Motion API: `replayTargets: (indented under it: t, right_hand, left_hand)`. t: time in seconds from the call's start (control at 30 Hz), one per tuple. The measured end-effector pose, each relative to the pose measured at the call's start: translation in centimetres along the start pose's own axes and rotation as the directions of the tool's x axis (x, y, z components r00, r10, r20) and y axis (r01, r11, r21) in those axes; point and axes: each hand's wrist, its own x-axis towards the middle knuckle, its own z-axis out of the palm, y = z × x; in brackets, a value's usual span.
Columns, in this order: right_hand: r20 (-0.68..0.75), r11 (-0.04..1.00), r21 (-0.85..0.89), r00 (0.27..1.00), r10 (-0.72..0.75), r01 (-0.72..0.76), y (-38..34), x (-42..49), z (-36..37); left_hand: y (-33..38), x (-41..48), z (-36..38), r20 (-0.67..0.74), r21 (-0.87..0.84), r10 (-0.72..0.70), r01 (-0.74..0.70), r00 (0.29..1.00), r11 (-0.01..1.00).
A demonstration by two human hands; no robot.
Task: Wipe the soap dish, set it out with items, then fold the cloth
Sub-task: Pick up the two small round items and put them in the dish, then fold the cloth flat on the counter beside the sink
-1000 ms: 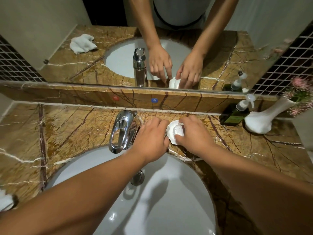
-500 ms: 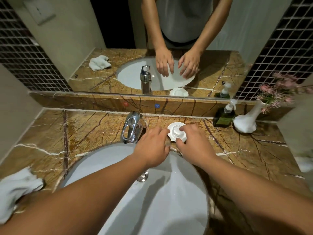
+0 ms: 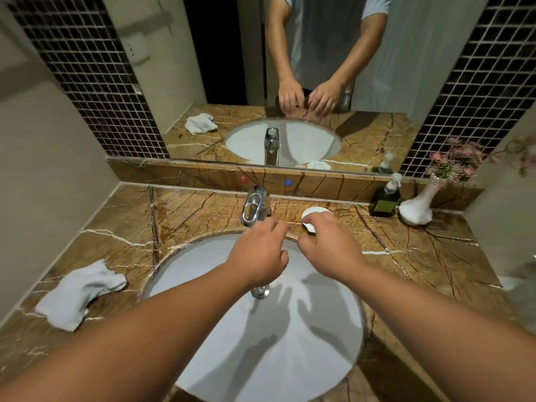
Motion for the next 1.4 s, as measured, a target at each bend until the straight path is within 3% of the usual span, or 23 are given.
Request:
replayTargets:
  t: [0.37,0.7,1.07,1.4]
  right_hand:
    - [-0.080,0.994,-0.038,0.992,0.099,-0.102,-9.0,-7.0,5.1]
    - [-0.046,0.983,-0.099,0.988,0.148,-0.152,-11.3,-9.6,8.0]
    - [0.040,1.000,-0.021,0.999,-0.009,0.010,-14.8,-7.8,11.5]
    - [0.216,0.989,0.056,0.966,-0.144,0.135,-22.2,-5.4,18.3]
  left_hand:
    - [-6.4,-8.2,-2.6,0.022,0.015,0.144,-0.144,0.989,0.989]
    - [-9.1,-11.7,-1.9,0.048,-0.028,0.129,-0.128,0.991,0.991]
    - [-13.8,-15.0,-2.1,0.062,0.012,-0.061,0.061,0.996,0.998]
    - [-25.6,-20.0,-4.7,0.063,0.076,-0.361,0.356,0.930,0.931]
